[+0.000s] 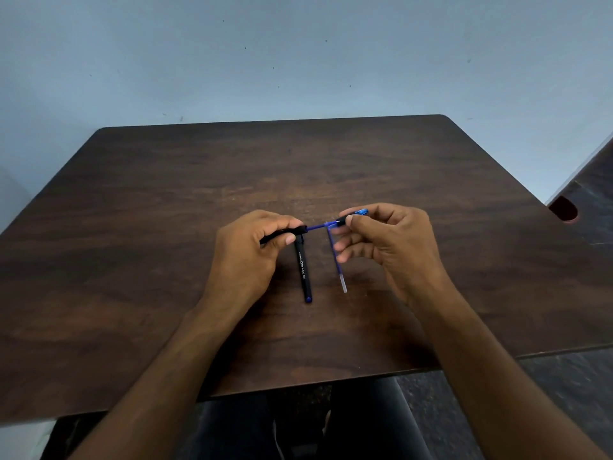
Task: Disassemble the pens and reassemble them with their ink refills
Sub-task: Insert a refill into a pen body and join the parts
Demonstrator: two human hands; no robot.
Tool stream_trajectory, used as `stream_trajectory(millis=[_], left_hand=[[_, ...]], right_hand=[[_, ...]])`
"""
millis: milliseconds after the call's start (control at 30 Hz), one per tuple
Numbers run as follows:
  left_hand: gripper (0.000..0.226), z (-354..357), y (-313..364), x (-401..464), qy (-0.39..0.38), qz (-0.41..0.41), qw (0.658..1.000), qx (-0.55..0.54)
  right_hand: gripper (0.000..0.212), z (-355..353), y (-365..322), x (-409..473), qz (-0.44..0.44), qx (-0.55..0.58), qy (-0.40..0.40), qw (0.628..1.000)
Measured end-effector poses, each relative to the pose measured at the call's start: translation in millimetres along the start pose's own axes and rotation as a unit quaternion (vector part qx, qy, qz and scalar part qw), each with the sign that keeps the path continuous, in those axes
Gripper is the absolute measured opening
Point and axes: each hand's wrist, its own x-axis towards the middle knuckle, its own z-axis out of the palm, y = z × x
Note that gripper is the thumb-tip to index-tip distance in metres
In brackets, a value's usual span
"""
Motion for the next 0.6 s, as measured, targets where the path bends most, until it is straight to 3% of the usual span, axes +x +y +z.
stream_trajectory(millis=[600], left_hand=[[0.026, 0.1, -4.1, 0.8, 0.014, -0.004, 1.0, -0.007]], right_hand=[[0.01, -1.4, -1.6, -1.3, -0.029, 0.003, 0.007, 1.0]])
